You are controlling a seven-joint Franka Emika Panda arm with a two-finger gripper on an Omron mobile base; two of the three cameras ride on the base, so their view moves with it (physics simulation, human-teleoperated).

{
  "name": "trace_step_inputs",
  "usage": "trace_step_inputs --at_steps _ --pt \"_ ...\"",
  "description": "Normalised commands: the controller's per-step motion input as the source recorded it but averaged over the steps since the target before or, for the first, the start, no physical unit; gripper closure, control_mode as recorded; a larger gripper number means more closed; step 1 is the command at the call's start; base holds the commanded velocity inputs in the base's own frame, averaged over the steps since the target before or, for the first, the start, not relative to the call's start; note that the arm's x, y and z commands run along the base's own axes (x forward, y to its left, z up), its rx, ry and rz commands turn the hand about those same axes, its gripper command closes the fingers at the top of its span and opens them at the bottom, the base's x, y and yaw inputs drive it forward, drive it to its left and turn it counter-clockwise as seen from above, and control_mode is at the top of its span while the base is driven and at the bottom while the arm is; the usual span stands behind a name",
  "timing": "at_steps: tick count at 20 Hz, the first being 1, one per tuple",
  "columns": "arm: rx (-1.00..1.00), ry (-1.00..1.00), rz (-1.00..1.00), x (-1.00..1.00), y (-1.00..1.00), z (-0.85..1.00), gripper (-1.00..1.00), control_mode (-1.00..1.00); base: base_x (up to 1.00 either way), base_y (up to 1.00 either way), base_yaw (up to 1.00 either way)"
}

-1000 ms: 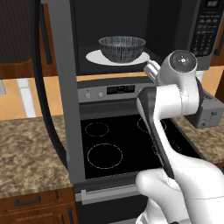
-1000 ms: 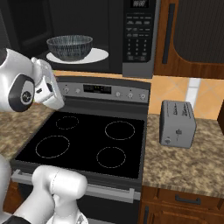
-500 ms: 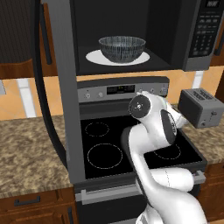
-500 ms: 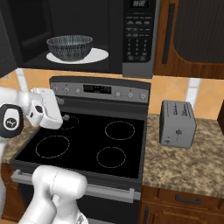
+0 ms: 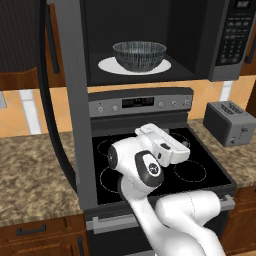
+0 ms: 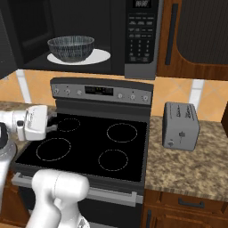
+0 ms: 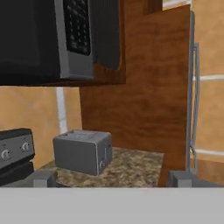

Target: Pick the sweet potato from the sink and place it in the bowl. Then pick the bowl and place it in the microwave. Then close the microwave door and press the start button.

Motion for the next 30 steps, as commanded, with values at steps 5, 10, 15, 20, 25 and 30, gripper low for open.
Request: trace_step_inputs --at_steps 5,10,15,20,25,30 --pt "-0.26 0.03 -0.08 0.11 0.68 -0.22 -1.0 -1.0 0.0 0.0 0.0" --pt "-0.21 0.06 -0.05 0.13 0.89 0.0 -1.0 -1.0 0.0 0.0 0.0" --pt "-0.22 0.06 -0.02 0.06 0.84 0.0 -1.0 -1.0 0.0 0.0 0.0" --pt "-0.22 0.03 -0.02 0.02 0.85 0.0 -1.0 -1.0 0.0 0.0 0.0" --pt "-0.23 0.0 -0.04 0.0 0.75 0.16 -1.0 -1.0 0.0 0.0 0.0" --pt "-0.2 0.0 -0.05 -0.01 0.7 0.39 -1.0 -1.0 0.0 0.0 0.0"
